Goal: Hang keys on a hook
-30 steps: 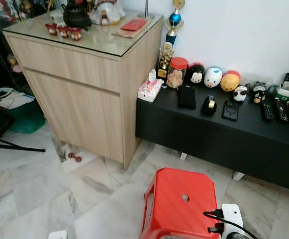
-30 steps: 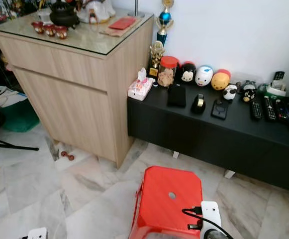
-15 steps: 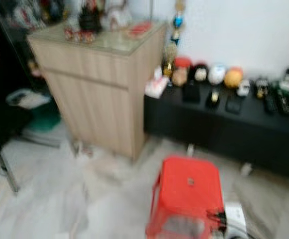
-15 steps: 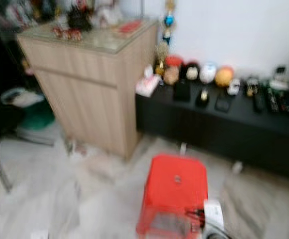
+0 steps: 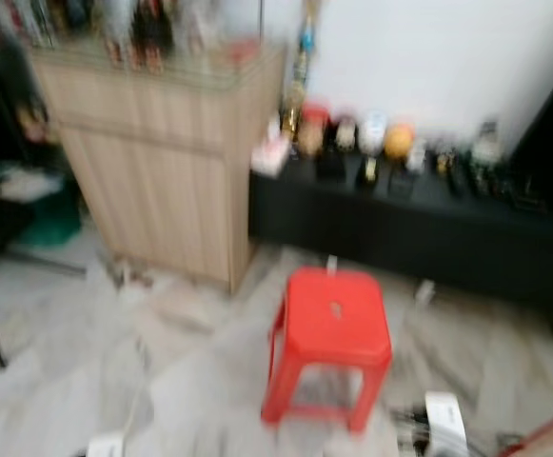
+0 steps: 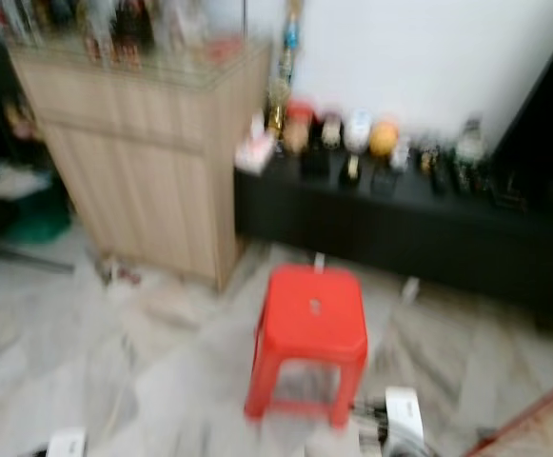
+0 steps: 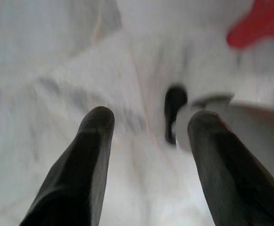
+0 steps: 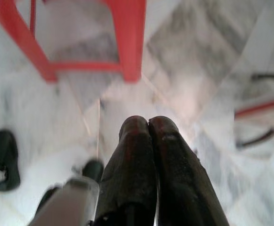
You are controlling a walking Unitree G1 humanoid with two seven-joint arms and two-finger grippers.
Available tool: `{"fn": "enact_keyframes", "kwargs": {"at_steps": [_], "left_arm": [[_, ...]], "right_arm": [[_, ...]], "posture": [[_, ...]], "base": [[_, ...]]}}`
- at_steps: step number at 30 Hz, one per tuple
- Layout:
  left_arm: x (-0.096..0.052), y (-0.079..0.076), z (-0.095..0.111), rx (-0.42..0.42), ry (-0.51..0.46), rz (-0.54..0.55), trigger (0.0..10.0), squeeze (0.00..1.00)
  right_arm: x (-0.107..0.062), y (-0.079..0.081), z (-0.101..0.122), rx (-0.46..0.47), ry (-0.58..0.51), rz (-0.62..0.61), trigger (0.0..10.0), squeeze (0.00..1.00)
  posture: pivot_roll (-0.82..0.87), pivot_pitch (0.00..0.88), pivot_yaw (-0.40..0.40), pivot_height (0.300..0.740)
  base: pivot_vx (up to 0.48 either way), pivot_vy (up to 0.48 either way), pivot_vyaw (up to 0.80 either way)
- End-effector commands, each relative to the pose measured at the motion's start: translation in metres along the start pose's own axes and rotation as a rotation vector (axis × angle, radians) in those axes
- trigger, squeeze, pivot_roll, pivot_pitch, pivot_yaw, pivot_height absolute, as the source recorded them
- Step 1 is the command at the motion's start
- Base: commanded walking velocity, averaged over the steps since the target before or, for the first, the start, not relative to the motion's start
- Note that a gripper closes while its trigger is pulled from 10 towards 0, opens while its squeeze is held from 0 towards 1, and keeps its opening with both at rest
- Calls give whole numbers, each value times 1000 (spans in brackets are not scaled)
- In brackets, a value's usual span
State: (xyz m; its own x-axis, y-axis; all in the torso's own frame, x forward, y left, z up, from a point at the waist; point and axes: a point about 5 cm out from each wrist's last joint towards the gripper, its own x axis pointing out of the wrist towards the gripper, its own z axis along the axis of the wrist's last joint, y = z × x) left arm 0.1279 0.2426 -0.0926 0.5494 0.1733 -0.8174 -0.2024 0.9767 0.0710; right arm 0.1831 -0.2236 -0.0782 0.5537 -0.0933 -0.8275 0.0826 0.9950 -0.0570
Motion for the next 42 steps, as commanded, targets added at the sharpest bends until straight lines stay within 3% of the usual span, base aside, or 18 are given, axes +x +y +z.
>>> {"fn": "enact_keyframes", "kwargs": {"at_steps": [1,42], "left_arm": [[-1,5,-2,7,11,7,10000,0],[-1,6,-1,0,3,16,10000,0]], "right_arm": [[-1,-3,-2,-3,10,-10,10000,0],[-1,-4,0,44,-19,-31,10000,0]], "posture": [[51,0,-74,740],[49,0,-74,740]], "base": [[-311,0,0],[-314,0,0]]}}
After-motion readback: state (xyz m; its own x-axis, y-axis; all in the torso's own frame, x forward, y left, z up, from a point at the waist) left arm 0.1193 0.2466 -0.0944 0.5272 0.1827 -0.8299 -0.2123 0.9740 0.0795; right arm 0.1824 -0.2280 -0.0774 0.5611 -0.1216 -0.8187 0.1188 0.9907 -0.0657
